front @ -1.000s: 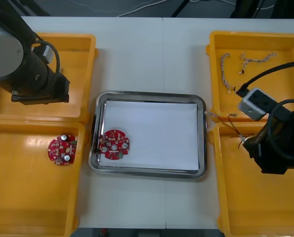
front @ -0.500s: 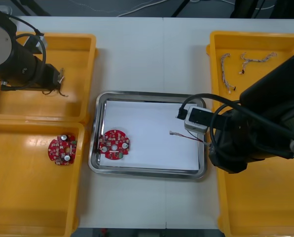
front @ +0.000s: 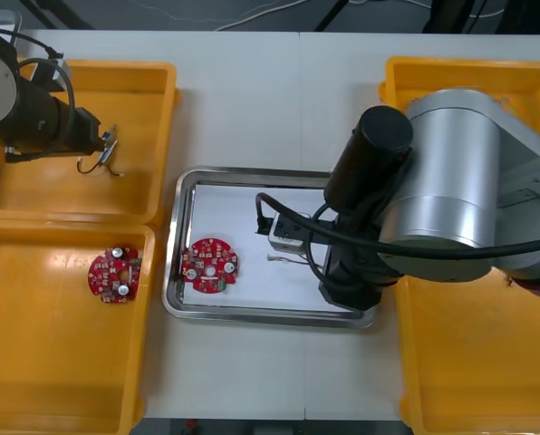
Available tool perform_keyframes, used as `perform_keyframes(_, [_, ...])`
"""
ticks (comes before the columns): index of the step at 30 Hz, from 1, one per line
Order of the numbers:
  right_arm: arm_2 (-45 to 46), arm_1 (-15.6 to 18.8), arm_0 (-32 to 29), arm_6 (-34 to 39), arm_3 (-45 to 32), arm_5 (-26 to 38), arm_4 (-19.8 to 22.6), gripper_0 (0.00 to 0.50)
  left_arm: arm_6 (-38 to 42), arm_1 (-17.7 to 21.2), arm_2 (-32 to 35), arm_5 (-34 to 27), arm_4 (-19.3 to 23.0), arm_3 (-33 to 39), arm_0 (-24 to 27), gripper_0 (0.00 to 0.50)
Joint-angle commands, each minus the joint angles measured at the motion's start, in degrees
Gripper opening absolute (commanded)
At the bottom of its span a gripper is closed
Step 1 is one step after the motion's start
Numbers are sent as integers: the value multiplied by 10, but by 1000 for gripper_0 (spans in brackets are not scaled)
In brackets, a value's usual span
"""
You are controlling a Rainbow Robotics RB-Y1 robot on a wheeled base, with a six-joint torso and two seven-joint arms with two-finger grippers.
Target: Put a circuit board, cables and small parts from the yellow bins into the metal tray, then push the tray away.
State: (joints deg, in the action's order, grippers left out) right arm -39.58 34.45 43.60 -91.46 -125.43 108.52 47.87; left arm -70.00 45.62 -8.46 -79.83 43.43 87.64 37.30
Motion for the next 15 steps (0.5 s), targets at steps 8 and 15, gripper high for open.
perform_keyframes(8, [-102, -15, 20, -42, 71, -97, -73, 0, -176, -36, 14, 22, -12, -83, 57, 500])
perform_keyframes(15, [-137, -25, 17, -44, 119, -134, -82, 0, -211, -60, 14, 15, -19, -121, 89, 500])
